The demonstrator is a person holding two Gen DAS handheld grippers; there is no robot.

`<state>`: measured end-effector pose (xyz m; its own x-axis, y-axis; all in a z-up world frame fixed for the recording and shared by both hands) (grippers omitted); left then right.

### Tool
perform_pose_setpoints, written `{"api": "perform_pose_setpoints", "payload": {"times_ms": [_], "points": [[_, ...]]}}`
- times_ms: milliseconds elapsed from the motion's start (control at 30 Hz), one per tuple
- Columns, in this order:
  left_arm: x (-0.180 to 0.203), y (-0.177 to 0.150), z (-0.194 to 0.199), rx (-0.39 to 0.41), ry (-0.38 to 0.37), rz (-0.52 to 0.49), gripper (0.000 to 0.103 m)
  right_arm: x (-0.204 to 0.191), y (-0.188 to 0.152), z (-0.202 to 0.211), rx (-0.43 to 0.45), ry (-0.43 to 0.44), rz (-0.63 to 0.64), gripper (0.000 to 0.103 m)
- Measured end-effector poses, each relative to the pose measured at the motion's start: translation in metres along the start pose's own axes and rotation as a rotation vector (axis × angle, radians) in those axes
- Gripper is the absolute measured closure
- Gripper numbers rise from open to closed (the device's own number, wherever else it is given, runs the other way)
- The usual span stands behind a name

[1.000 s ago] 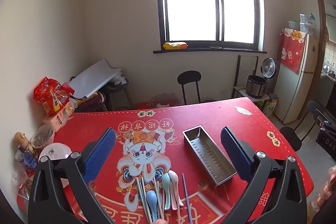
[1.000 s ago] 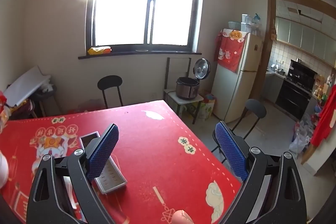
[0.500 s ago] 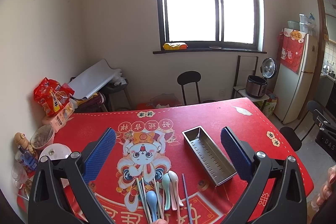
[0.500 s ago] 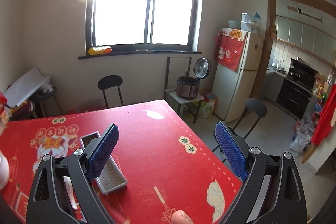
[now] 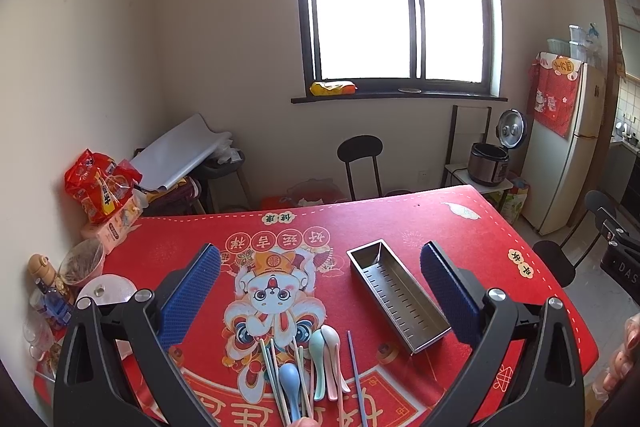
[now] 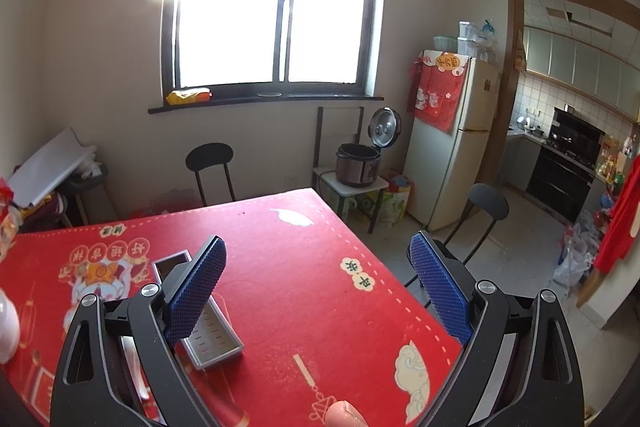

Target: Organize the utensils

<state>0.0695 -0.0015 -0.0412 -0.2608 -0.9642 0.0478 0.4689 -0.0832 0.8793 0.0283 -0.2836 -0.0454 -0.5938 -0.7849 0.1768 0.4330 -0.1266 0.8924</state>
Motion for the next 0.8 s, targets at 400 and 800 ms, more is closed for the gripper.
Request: {"api": "perform_pose_setpoints", "payload": {"times_ms": [400, 800], "points": [[0.0006, -0.0002, 0.0000, 0.000, 0.001, 0.000, 0.005, 0.0042, -0.0008, -0.0014, -0.013, 0.010, -0.021, 0.013], [0.0009, 0.0000, -0.0001, 0.000, 0.001, -0.001, 0.005, 0.0040, 0.0015, -0.0006, -0.016, 0.010, -0.016, 0.013]]}}
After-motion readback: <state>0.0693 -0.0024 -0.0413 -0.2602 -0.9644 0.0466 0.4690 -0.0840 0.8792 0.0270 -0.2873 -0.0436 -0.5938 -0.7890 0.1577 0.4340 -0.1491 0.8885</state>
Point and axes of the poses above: each gripper's, at about its wrist camera, not at the fingertips, and z roughly against the way its jaws point, x to its right, y to its top, the point moved 8 cm from there along -z, roughly the way its jaws point, and after that the axes turned 14 degrees about -y, right-handed, at the moved point
